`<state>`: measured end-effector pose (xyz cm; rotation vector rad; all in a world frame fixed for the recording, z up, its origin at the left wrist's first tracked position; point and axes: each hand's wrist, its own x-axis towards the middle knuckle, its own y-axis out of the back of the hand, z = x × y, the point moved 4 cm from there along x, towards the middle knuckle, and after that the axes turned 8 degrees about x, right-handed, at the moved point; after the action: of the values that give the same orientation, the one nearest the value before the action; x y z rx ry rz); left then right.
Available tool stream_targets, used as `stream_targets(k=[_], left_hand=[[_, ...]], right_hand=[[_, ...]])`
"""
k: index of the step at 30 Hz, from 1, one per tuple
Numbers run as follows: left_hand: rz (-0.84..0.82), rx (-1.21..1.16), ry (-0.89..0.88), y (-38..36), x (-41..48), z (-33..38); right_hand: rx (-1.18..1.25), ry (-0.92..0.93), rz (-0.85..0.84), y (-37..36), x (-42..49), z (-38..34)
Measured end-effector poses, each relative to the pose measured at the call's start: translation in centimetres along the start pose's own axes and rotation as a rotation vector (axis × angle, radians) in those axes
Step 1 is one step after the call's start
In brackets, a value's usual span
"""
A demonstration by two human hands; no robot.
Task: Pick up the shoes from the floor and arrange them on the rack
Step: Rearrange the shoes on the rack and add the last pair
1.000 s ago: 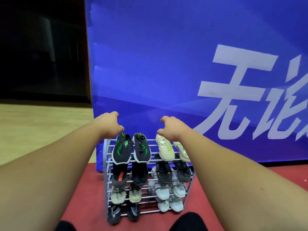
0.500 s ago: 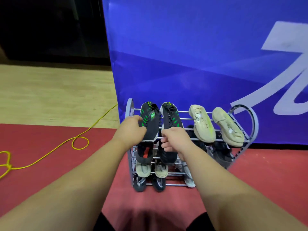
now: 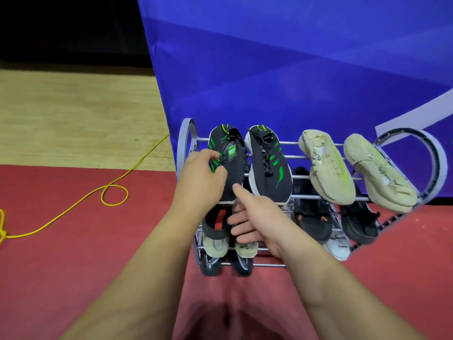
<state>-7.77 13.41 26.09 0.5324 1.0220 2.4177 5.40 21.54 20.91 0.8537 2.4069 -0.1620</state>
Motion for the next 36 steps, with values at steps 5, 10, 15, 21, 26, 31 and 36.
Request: stream_targets(k=[5, 10, 15, 21, 26, 31, 36], left_hand=[[-0.034, 0.045, 0.035, -0.4, 1.2, -0.2], [-0.058, 0.015, 0.047, -0.6, 1.3, -0.1], [-0.094, -0.031, 0.074, -0.7, 1.4, -0.5], [-0.101, -0.076, 0.075, -0.4, 1.7, 0.0], [-0.098, -0.151, 0.130, -0.4, 1.7, 0.4], [-0.122, -0.187, 0.164, -0.9, 1.5, 0.7], [-0.127, -0.257, 0.181, -1.2, 1.4, 1.3]], right_hand=[[0.176, -0.043, -0.089, -2.1, 0.5, 0.4], [0.413, -0.075, -0.113, -3.3, 0.9, 0.4], [0.519, -0.035, -0.072, -3.3, 1.1, 0.1], [0.551, 0.057, -0.005, -1.7, -0.1, -1.3], [0.516, 0.199, -0.014, 0.4, -1.9, -2.8], [0.377, 0.318, 0.145, 2.1, -2.5, -2.3], [0.502, 0.451, 0.260, 5.5, -2.7, -2.8]])
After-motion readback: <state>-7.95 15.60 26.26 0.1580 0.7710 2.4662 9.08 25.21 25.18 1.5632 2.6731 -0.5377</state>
